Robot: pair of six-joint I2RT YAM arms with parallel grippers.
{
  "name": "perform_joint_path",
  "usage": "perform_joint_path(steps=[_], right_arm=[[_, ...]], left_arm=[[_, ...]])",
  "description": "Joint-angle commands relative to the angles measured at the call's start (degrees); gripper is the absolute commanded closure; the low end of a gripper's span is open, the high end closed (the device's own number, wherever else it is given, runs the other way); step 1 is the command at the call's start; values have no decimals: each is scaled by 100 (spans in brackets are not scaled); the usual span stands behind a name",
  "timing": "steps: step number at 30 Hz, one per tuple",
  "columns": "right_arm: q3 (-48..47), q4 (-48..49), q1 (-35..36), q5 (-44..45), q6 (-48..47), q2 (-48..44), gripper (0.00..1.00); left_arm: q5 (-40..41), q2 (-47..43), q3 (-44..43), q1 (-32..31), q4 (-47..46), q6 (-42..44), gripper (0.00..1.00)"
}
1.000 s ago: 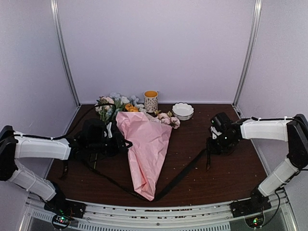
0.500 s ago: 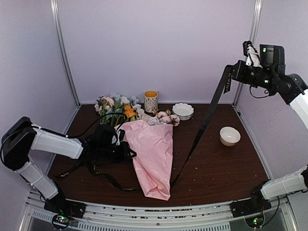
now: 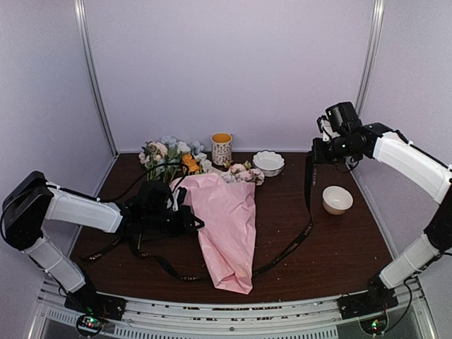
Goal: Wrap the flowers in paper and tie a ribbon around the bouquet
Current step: Place the folded bouquet on the ribbon.
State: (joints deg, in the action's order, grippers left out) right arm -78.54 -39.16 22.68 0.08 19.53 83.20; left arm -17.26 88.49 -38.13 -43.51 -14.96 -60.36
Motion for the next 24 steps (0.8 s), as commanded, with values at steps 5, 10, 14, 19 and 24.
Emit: perform_joint_path(steps=[5, 10, 14, 19, 24], right_arm=[[-2561, 1157, -325, 1166, 483, 1594, 100], [-3294, 1659, -325, 1820, 696, 2226, 100], [-4283, 1356, -325, 2308, 399, 2732, 100], [-4430, 1234, -326, 2371, 83, 2813, 100], [-2855, 2195, -201, 1342, -67, 1612, 100]], left_arm=[[-112, -238, -640, -18, -317, 42, 100], [-37, -361, -1077, -19, 24, 225, 100], [-60, -378, -1121, -19, 50, 228, 100], [-108, -180, -1154, -33, -85, 184, 100], [-96, 85, -803, -88, -180, 97, 100]])
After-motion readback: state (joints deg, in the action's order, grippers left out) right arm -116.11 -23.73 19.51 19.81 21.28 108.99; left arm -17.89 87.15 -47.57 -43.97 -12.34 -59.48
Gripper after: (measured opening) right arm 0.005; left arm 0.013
